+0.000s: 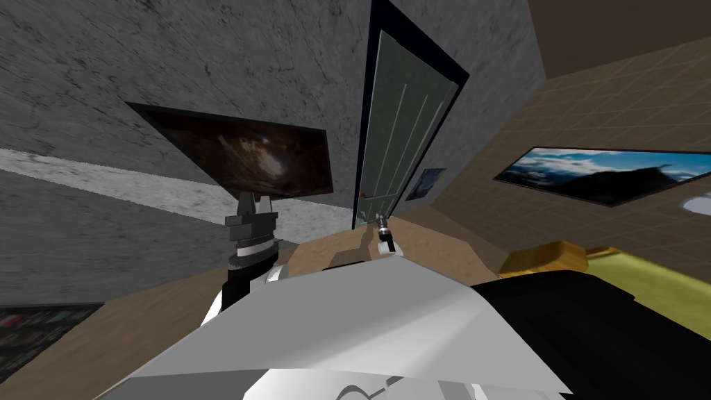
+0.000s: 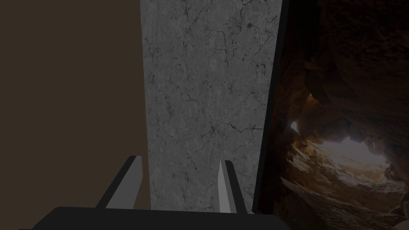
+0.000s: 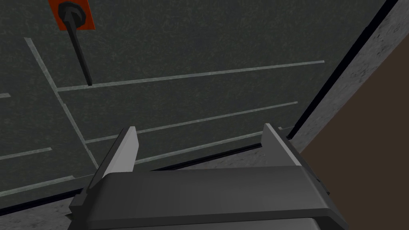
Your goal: Pull the door open
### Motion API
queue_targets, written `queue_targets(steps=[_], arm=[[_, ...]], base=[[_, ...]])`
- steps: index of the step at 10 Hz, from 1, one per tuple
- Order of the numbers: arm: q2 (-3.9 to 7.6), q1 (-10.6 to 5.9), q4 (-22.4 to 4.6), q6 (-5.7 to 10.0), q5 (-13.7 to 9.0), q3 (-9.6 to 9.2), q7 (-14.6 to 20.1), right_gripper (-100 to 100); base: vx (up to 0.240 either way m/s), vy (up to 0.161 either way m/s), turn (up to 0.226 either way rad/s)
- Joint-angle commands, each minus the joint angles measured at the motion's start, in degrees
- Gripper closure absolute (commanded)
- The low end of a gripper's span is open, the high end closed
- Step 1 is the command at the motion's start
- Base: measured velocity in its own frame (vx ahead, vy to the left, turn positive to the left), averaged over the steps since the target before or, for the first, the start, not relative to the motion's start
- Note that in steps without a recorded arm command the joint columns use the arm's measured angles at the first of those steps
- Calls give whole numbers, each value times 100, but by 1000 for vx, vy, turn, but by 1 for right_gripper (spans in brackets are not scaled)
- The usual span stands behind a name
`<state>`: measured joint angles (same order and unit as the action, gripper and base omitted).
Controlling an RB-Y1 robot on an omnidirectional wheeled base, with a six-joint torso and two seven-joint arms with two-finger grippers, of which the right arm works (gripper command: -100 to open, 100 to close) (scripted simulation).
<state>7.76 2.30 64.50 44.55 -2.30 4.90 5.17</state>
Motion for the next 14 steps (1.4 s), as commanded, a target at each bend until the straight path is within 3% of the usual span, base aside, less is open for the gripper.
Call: queue_targets(steps=[1, 14], arm=[[18, -118, -286, 20, 5, 27, 12, -100], [113, -952, -2355, 326, 52, 210, 100, -100]], base=[[59, -91, 122], [58, -88, 130]])
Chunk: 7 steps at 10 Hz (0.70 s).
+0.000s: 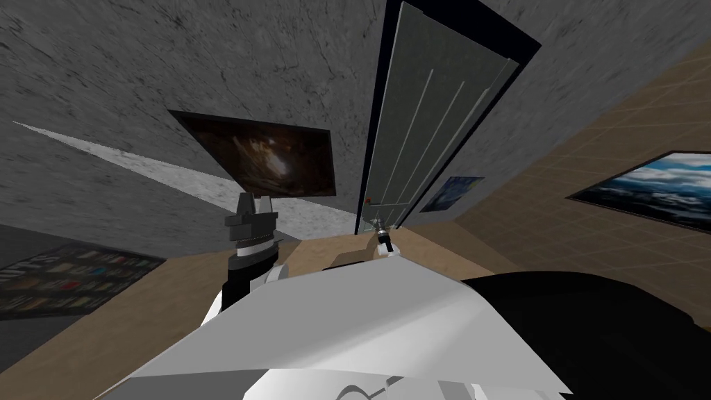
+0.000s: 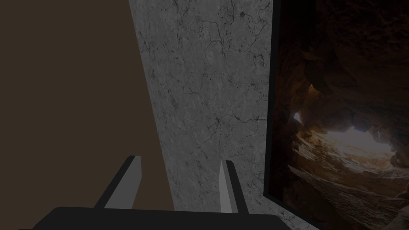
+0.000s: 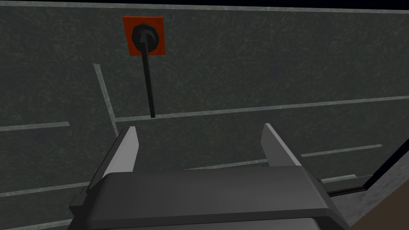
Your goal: Pull the door open
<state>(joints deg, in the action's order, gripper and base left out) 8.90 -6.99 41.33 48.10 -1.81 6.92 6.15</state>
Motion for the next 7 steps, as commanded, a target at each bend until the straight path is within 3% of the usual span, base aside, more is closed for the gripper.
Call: queue_targets(steps=[1, 7], arm=[[3, -73, -162, -11, 6, 19, 8, -100], [30, -375, -906, 99, 23, 85, 40, -100]], base=[[58, -111, 98], [43, -88, 99]])
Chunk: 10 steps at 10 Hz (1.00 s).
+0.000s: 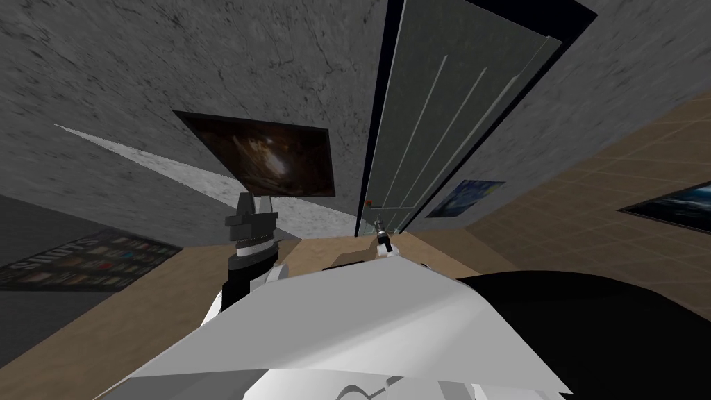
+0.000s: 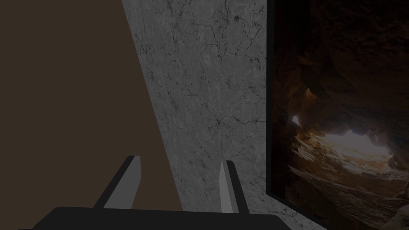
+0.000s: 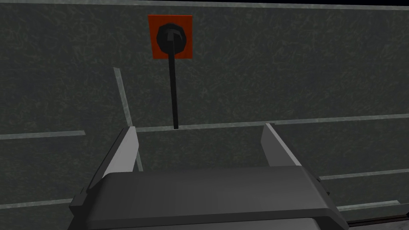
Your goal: Pull the door open
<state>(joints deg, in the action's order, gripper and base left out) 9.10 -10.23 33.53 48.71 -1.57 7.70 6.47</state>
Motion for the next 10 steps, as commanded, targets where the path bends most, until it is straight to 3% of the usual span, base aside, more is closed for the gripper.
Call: queue_targets(steps=[1, 4, 6, 7, 8, 9, 10], arm=[[14, -86, -214, 52, 2, 15, 11, -100], [26, -257, -635, 114, 11, 53, 29, -100], [25, -256, -627, 107, 11, 53, 28, -100], [138, -186, -675, 179, -21, 92, 125, -100], [138, -186, -675, 179, -21, 92, 125, -100], [254, -107, -706, 242, -52, 130, 225, -100], [254, -107, -705, 242, -52, 130, 225, -100]], base=[[20, -67, 59], [49, -88, 112], [30, -57, 43], [117, 1, 115], [143, 28, 85], [189, 51, 139], [155, 34, 44]])
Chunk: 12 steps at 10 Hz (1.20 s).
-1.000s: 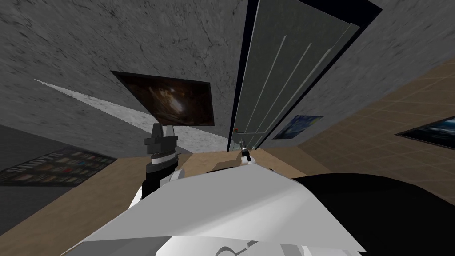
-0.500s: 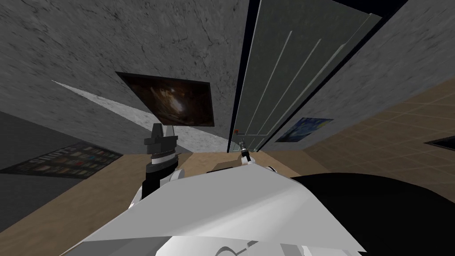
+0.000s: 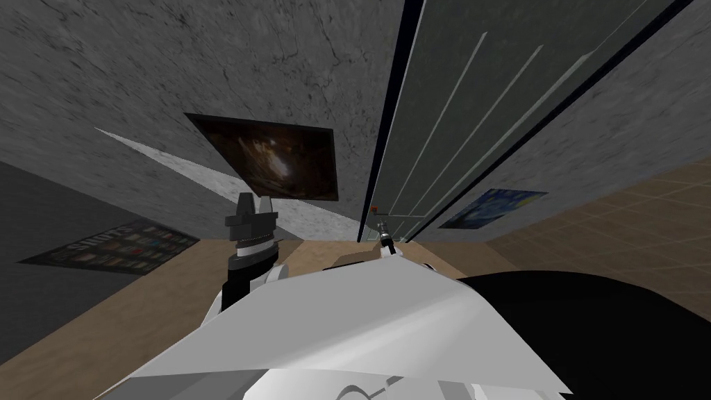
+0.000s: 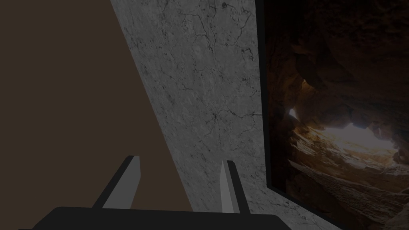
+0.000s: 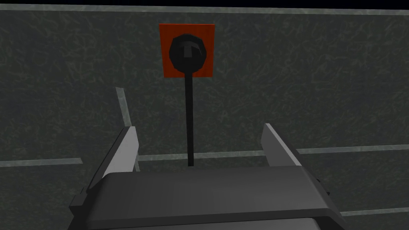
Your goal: Pull the door open
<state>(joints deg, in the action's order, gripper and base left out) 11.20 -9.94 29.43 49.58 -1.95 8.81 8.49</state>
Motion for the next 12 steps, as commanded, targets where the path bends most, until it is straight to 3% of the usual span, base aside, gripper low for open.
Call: queue_targets(steps=[1, 3, 4, 5, 6, 7, 8, 10, 11, 12], arm=[[43, -136, -286, 156, -15, 19, 23, -100], [267, 18, -356, 278, -77, 93, 216, -100], [267, 18, -270, 278, -77, 93, 216, -100], [393, 105, -389, 347, -112, 136, 325, -100], [393, 105, -389, 347, -112, 136, 325, -100], [493, 174, -416, 403, -140, 169, 412, -100], [493, 174, -303, 403, -140, 169, 412, -100], [493, 163, -397, 398, -139, 168, 411, -100], [493, 163, -397, 398, -139, 168, 411, 100], [493, 163, -397, 398, -139, 168, 411, 100]], base=[[59, 18, -15], [123, 37, 135], [168, 20, 66], [188, 20, 143], [144, -8, 77], [127, -10, 96], [123, -9, 46], [41, -8, 1], [0, 0, 0], [-9, 3, 3]])
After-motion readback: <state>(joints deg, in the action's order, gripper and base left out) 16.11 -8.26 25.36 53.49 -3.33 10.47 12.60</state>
